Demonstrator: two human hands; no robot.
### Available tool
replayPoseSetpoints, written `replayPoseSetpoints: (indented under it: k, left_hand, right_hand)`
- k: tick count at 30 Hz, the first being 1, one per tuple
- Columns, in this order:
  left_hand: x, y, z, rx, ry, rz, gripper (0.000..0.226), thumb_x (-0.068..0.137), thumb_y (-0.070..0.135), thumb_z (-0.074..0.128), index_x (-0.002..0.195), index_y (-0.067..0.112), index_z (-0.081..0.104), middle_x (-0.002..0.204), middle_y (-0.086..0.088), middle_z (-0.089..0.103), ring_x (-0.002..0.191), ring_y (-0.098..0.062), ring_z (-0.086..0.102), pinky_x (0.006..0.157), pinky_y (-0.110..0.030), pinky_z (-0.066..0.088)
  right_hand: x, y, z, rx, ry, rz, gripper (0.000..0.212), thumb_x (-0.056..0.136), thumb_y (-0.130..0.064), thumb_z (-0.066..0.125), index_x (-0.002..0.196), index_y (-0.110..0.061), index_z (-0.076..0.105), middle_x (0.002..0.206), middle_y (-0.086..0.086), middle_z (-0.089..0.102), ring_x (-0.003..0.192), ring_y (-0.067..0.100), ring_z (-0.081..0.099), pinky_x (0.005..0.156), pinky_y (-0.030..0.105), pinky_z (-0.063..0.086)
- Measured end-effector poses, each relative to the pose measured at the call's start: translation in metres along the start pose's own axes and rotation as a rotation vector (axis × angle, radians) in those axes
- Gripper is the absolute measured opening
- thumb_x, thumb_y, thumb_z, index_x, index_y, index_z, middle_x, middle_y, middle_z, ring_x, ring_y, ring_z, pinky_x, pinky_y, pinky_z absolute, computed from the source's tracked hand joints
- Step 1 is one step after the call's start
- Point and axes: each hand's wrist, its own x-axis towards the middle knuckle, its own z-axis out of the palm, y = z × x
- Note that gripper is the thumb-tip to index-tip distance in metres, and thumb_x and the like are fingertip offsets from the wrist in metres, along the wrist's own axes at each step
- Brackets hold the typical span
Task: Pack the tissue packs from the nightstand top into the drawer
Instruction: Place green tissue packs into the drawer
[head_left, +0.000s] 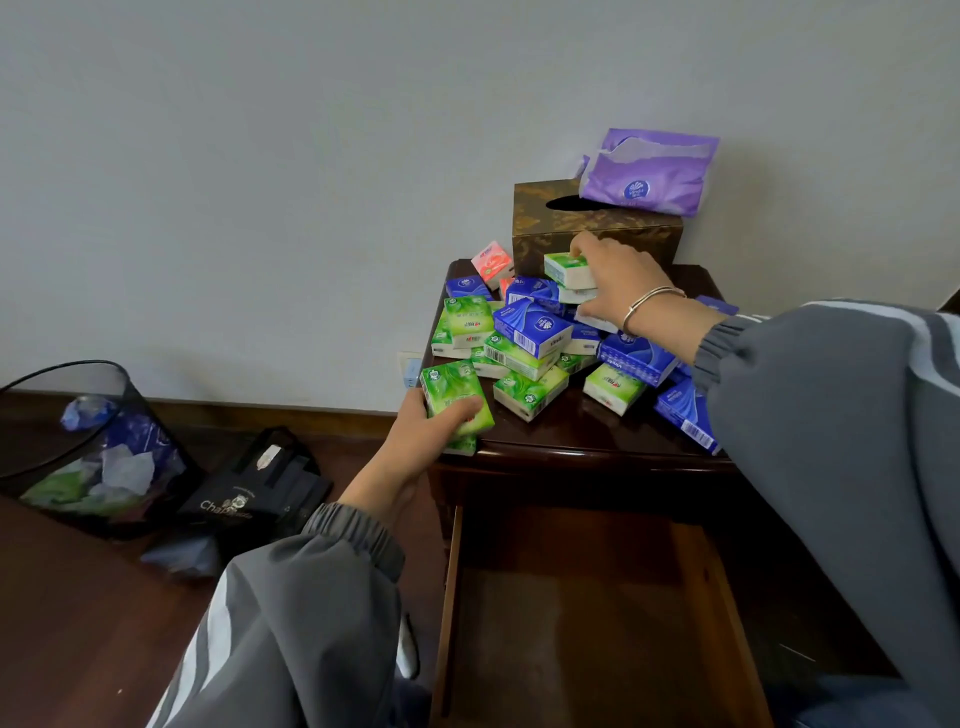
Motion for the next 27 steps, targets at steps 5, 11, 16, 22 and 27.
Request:
replayPoseSetpoints:
  k: [5, 11, 16, 22, 27]
  left_hand:
    - [0.002, -0.002, 0.0, 0.002, 0.01, -0.009, 0.048, 0.08, 0.029, 0.074, 0.119, 0.013, 0.052, 0.108, -0.005, 0.069, 0.093, -0.016, 0.07, 0.064, -0.021, 0.053]
    - [-0.003, -0.001, -0.001, 0.007, 0.03, -0.01, 0.043, 0.08, 0.029, 0.075, 0.115, 0.017, 0.055, 0.108, -0.003, 0.07, 0.09, -0.012, 0.07, 0.068, -0.022, 0.054]
    - [-0.033, 0.002, 0.002, -0.14, 0.102, 0.042, 0.036, 0.086, 0.017, 0.068, 0.119, 0.005, 0.061, 0.109, -0.012, 0.07, 0.091, -0.019, 0.07, 0.073, -0.025, 0.055]
    - [-0.11, -0.03, -0.014, -0.38, -0.256, -0.215, 0.056, 0.083, 0.027, 0.065, 0.134, 0.01, 0.052, 0.127, -0.018, 0.062, 0.111, -0.03, 0.063, 0.092, -0.045, 0.053]
    - [-0.14, -0.086, -0.007, -0.415, -0.236, -0.464, 0.051, 0.085, 0.014, 0.058, 0.134, 0.007, 0.05, 0.128, -0.025, 0.059, 0.109, -0.037, 0.062, 0.089, -0.052, 0.054]
  right_hand:
    - [0.001, 0.006, 0.004, -0.05, 0.106, -0.052, 0.05, 0.078, -0.021, 0.067, 0.12, -0.015, 0.04, 0.107, 0.018, 0.065, 0.092, 0.039, 0.062, 0.07, 0.04, 0.046]
    - [-0.016, 0.004, 0.004, 0.132, 0.332, -0.029, 0.051, 0.08, -0.019, 0.064, 0.127, -0.012, 0.045, 0.115, 0.016, 0.061, 0.097, 0.039, 0.061, 0.073, 0.042, 0.049]
    - [-0.069, -0.01, -0.022, 0.643, 0.831, 0.031, 0.046, 0.075, -0.021, 0.072, 0.116, -0.007, 0.055, 0.104, 0.002, 0.067, 0.089, 0.018, 0.065, 0.071, 0.023, 0.05]
    - [-0.223, -0.007, -0.02, 0.886, 0.688, 0.032, 0.05, 0.071, -0.031, 0.076, 0.111, -0.038, 0.048, 0.104, -0.03, 0.06, 0.093, -0.011, 0.059, 0.081, 0.008, 0.044]
    - [-0.319, -0.01, 0.045, 0.958, 0.293, 0.212, 0.059, 0.064, -0.012, 0.084, 0.104, -0.041, 0.051, 0.094, -0.02, 0.066, 0.082, -0.007, 0.063, 0.07, 0.004, 0.045]
